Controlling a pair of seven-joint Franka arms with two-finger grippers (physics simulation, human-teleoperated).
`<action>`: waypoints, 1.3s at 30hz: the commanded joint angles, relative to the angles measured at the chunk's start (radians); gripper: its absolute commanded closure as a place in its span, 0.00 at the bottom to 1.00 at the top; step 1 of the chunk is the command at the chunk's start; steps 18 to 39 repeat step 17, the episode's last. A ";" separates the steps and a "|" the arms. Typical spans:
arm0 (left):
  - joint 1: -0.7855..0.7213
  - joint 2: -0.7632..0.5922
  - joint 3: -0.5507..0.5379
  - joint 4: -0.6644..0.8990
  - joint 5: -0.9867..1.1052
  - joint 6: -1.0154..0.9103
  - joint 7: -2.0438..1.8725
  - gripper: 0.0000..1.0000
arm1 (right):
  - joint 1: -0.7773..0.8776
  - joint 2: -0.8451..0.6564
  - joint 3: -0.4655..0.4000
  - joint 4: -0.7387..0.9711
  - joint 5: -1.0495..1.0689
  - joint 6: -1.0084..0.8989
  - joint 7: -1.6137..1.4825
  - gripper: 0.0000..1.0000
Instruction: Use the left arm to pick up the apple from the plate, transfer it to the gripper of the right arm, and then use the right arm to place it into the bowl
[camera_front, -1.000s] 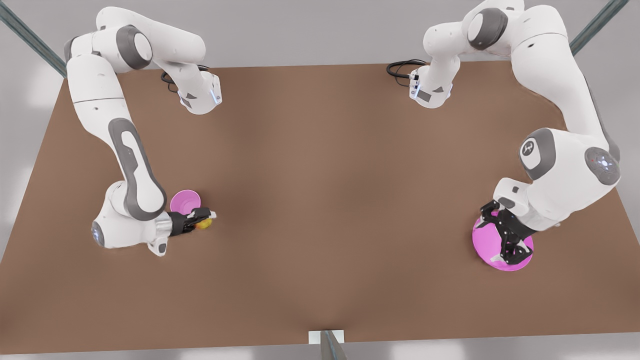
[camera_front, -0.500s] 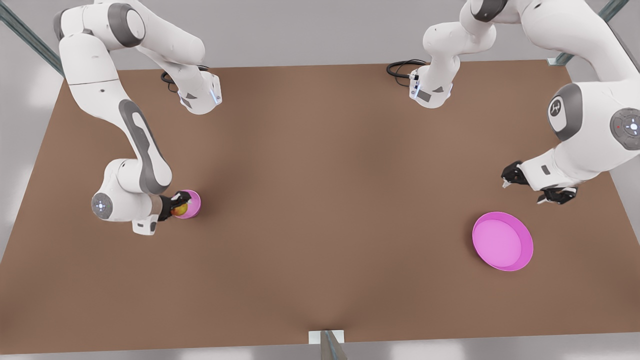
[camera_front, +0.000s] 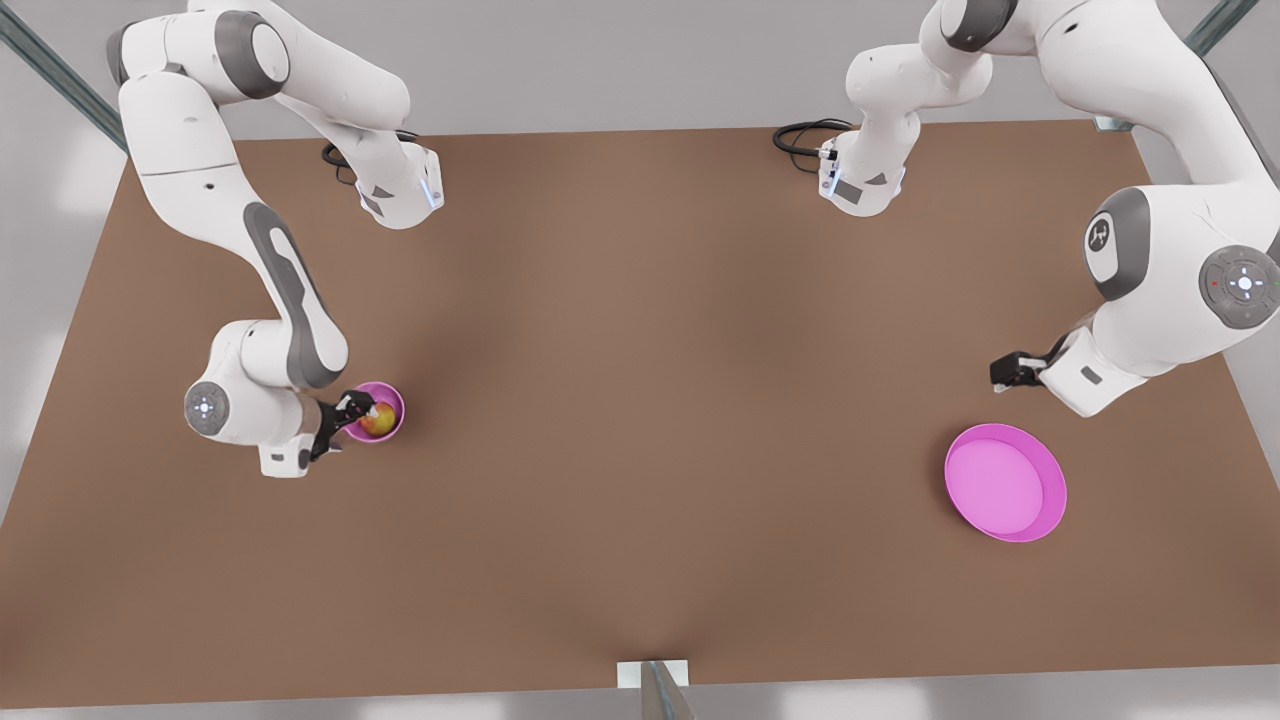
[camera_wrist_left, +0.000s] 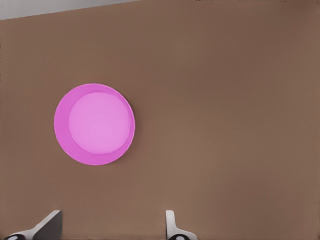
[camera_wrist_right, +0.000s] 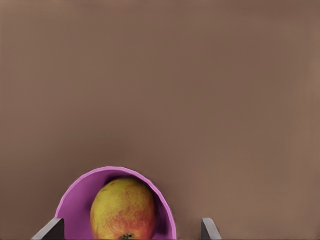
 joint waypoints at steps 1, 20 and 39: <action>0.000 -0.001 0.000 0.000 0.001 0.001 -0.328 0.00 | 0.021 0.000 0.000 0.103 -0.064 -0.016 -0.072 0.00; -0.029 -0.003 -0.003 0.008 0.001 -0.001 -0.116 0.00 | 0.276 -0.345 -0.227 0.487 -0.058 -0.621 0.919 0.00; -0.029 -0.003 -0.003 0.008 0.001 -0.001 -0.116 0.00 | 0.276 -0.345 -0.227 0.487 -0.058 -0.621 0.919 0.00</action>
